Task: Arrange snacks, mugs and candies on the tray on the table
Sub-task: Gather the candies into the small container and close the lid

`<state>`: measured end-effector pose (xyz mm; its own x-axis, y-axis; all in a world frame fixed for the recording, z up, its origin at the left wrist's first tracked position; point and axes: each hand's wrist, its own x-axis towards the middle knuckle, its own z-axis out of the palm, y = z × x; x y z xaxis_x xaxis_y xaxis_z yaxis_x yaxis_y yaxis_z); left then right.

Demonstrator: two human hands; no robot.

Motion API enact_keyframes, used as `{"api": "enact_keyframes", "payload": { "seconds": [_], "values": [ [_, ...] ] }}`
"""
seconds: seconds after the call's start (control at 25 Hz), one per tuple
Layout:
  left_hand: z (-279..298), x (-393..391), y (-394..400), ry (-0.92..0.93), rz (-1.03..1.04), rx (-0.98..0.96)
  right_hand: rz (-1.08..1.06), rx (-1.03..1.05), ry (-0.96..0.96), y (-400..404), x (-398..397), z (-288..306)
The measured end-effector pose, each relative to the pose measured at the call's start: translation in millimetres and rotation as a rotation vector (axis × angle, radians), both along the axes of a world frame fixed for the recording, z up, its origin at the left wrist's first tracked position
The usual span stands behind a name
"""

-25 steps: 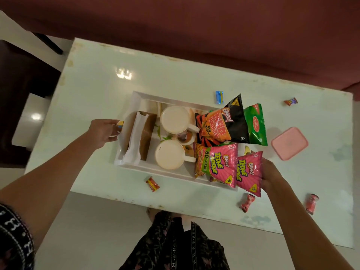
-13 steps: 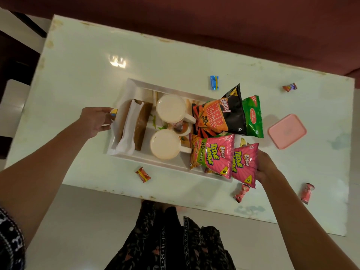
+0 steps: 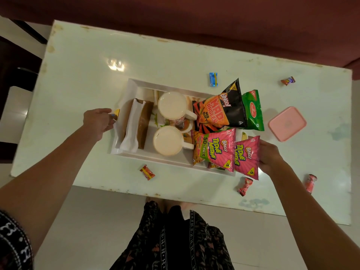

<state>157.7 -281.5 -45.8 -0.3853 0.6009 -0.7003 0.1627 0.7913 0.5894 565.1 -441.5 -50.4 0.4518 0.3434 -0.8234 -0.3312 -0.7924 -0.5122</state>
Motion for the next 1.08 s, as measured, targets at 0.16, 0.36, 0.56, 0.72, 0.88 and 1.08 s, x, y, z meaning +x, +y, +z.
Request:
{"api": "enact_keyframes", "payload": {
  "seconds": [0.16, 0.36, 0.56, 0.72, 0.88, 1.08],
  "values": [
    [23, 3, -26, 0.406, -0.061, 0.327, 0.075, 0.044, -0.184, -16, 13, 17],
    [70, 61, -110, 0.266, -0.205, 0.653, -0.024, 0.101, -0.357, -33, 35, 41],
    [74, 172, -223, -0.118, -0.597, 0.481, 0.279, 0.028, -0.743, -27, 46, 42],
    [65, 252, -294, -0.334, -0.824, 0.155, 0.465, -0.007, -0.766, -9, 56, 30],
    [58, 312, -322, -0.371, -0.757, 0.046, 0.645, -0.019, -0.722, 10, 71, 13],
    [41, 348, -325, -0.38, -0.616, 0.066, 0.701, -0.013, -0.7, 15, 79, 2]
  ]
}}
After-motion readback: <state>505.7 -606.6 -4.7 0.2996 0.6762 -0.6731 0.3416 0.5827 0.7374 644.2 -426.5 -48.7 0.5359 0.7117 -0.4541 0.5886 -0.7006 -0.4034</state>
